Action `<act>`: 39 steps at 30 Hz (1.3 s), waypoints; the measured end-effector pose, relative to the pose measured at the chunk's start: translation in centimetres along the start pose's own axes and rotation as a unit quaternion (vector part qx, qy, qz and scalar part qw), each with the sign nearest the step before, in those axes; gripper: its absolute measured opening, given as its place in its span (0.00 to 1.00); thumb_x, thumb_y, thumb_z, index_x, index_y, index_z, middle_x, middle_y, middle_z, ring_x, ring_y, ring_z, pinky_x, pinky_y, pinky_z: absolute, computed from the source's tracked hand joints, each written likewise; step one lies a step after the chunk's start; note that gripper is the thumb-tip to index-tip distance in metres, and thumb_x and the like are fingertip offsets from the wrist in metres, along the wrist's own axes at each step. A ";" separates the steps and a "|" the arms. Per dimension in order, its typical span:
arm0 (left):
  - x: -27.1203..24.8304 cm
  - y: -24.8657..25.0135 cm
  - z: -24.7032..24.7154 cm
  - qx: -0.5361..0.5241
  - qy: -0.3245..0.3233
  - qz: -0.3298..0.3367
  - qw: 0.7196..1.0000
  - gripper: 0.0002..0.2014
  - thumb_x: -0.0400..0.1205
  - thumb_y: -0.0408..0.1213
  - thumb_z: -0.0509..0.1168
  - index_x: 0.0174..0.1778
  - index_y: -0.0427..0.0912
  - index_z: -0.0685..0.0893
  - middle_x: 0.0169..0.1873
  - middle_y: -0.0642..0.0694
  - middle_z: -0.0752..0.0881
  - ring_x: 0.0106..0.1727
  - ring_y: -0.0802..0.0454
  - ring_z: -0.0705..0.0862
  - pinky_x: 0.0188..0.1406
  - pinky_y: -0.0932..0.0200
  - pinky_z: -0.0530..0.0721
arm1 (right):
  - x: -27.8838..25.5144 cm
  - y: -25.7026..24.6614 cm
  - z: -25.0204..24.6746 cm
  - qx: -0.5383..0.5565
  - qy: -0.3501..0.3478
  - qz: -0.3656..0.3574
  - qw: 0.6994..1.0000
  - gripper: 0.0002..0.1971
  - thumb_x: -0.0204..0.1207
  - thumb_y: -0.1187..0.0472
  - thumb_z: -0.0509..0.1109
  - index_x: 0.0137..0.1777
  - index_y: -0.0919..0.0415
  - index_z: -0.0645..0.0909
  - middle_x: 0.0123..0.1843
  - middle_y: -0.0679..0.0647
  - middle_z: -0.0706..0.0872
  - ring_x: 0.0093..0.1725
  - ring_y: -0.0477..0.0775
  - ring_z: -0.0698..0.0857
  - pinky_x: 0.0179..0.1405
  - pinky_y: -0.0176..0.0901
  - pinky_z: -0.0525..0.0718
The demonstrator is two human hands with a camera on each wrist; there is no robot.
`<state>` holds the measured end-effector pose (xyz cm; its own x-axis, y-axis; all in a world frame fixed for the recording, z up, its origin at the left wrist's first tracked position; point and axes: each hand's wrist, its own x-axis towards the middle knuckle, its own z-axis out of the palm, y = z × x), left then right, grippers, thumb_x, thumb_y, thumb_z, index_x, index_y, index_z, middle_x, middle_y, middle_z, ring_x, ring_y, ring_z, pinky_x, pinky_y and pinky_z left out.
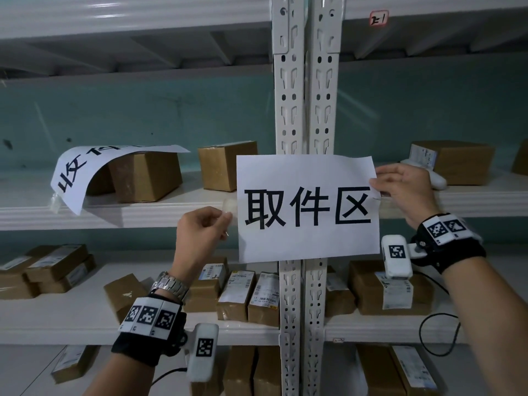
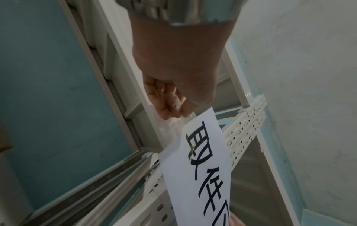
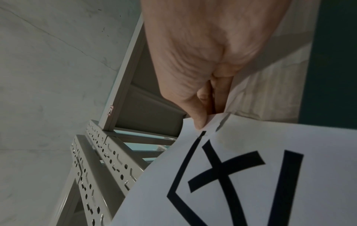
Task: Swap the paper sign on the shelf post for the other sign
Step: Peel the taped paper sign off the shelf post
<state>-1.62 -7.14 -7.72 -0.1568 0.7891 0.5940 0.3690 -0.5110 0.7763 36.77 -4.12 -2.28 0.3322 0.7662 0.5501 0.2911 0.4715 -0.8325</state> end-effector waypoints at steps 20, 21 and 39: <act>-0.2 2.4 0.1 -0.186 -0.066 0.015 0.980 0.04 0.81 0.32 0.73 0.46 0.35 0.90 0.27 0.48 0.89 0.22 0.56 0.80 0.26 0.67 0.81 | -0.1 0.6 0.2 0.007 0.036 -0.011 0.999 0.12 0.74 0.71 0.78 0.57 0.69 0.85 0.43 0.58 0.92 0.45 0.58 0.90 0.53 0.51 0.89; -0.2 2.5 0.2 -0.193 -0.063 0.023 0.979 0.03 0.81 0.32 0.73 0.45 0.36 0.90 0.26 0.47 0.88 0.21 0.56 0.80 0.26 0.67 0.81 | -0.1 0.6 0.2 0.007 0.038 -0.012 0.999 0.12 0.74 0.71 0.78 0.57 0.69 0.85 0.43 0.59 0.92 0.46 0.58 0.90 0.54 0.52 0.88; -0.6 7.9 1.7 -0.296 -0.078 0.121 0.944 0.09 0.77 0.31 0.73 0.36 0.28 0.82 0.17 0.49 0.79 0.16 0.56 0.74 0.23 0.65 0.77 | -0.6 0.2 -0.5 -0.017 -0.001 -0.016 1.000 0.13 0.77 0.75 0.73 0.59 0.64 0.82 0.47 0.52 0.92 0.40 0.40 0.92 0.40 0.32 0.88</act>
<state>2.92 -11.10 -2.35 0.0208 0.6420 0.7664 -0.2082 -0.7470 0.6314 37.10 -4.73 -2.77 0.3198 0.7520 0.5764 0.3319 0.4809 -0.8115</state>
